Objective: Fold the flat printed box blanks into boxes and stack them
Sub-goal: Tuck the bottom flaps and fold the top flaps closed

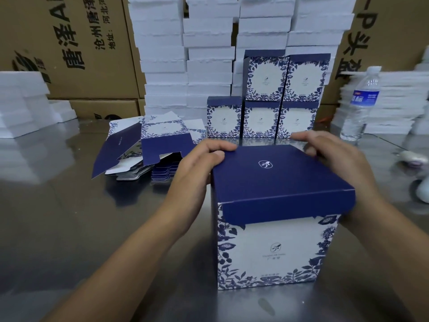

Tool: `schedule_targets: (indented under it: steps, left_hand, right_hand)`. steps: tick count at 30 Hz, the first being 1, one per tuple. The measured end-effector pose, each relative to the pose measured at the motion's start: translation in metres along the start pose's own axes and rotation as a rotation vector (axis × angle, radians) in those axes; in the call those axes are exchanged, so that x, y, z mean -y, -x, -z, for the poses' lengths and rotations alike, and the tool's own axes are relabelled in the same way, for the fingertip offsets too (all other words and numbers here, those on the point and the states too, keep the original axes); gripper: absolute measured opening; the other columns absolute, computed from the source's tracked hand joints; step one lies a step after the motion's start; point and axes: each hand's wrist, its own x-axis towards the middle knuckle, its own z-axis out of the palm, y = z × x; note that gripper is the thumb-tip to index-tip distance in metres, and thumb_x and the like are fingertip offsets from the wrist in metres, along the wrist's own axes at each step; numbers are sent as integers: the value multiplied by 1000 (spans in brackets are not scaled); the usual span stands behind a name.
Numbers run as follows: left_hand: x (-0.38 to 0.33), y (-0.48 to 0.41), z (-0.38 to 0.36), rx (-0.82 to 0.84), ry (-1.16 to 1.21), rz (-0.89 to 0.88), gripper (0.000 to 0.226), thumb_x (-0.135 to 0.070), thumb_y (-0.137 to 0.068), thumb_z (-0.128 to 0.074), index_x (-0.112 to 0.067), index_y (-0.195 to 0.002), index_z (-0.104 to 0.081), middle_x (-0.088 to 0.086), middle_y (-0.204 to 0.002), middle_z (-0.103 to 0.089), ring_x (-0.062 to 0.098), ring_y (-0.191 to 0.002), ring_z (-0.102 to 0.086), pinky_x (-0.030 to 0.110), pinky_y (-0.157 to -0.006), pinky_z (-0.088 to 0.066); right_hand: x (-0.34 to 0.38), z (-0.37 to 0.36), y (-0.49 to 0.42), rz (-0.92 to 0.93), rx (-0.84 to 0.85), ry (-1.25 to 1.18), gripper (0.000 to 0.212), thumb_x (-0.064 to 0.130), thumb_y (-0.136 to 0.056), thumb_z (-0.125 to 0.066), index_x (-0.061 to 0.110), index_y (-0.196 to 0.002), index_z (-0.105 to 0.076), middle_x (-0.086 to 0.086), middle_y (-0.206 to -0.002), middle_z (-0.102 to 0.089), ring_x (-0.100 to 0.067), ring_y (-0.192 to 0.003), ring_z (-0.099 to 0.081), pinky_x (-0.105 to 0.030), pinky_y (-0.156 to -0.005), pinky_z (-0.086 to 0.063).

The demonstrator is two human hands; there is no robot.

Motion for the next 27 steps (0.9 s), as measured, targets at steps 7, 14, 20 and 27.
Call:
schedule_targets:
  steps: [7,14,20,27]
  left_hand:
    - [-4,-2,-1,-43,-2,26,34,-2,-92,-41,-19,-80,-67,-11,-74,-67,2,-64,-58,11,-54,-44]
    - [-17,-15,3,-44,-74,214,23,-9,-92,-52,-29,-99,-63,-6,-75,-66,6,-60,-61,20,-59,-48]
    - [-37,-46,-1,123,-454,347,10,-18,-86,-66,-21,-78,-72,0,-80,-74,10,-69,-67,24,-72,-54]
    - [-43,-52,-11,125,-479,386,20,-12,-86,-65,-19,-67,-67,-2,-67,-69,10,-57,-61,18,-59,-49]
  right_hand:
    - [23,-12,-24,-48,175,359,20,28,-92,-54,25,-83,-72,9,-73,-68,6,-57,-60,-2,-46,-38]
    - [29,-28,-29,-285,302,553,21,39,-74,-75,18,-73,-73,5,-53,-68,-6,-39,-60,-9,-34,-36]
    - [29,-31,-28,-283,308,481,17,31,-77,-75,16,-73,-70,6,-48,-65,-3,-36,-57,-9,-34,-36]
    - [30,-31,-25,-317,278,390,9,19,-81,-72,14,-75,-69,5,-47,-64,-5,-36,-57,-11,-35,-39]
